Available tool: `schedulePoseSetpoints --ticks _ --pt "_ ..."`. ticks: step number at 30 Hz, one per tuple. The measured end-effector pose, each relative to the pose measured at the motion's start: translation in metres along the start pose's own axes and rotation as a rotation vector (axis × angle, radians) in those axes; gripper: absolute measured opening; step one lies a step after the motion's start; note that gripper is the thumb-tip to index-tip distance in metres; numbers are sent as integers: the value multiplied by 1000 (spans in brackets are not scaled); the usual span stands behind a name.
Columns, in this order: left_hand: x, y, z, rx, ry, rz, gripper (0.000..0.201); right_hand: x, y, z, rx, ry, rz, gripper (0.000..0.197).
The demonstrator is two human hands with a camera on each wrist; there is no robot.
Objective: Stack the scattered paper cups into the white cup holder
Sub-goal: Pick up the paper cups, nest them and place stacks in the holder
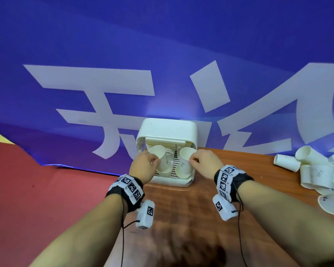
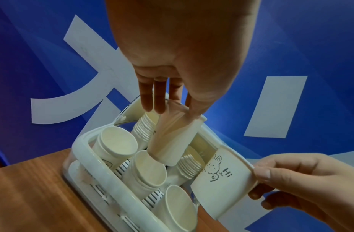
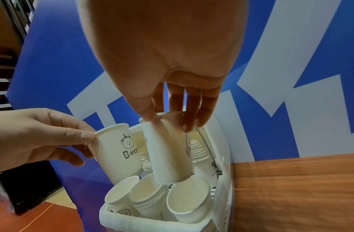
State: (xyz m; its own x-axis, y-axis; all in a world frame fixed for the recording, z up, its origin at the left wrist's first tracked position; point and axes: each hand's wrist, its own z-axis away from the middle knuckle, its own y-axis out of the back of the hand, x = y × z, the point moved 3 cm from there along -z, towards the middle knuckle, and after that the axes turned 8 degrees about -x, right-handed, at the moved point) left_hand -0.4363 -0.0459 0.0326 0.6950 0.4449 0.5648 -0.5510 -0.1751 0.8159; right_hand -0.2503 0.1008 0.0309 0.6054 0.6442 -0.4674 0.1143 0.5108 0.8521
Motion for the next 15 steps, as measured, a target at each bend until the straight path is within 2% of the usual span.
schedulePoseSetpoints --ticks 15 --pt "-45 -53 -41 -130 -29 -60 14 13 -43 -33 -157 -47 94 27"
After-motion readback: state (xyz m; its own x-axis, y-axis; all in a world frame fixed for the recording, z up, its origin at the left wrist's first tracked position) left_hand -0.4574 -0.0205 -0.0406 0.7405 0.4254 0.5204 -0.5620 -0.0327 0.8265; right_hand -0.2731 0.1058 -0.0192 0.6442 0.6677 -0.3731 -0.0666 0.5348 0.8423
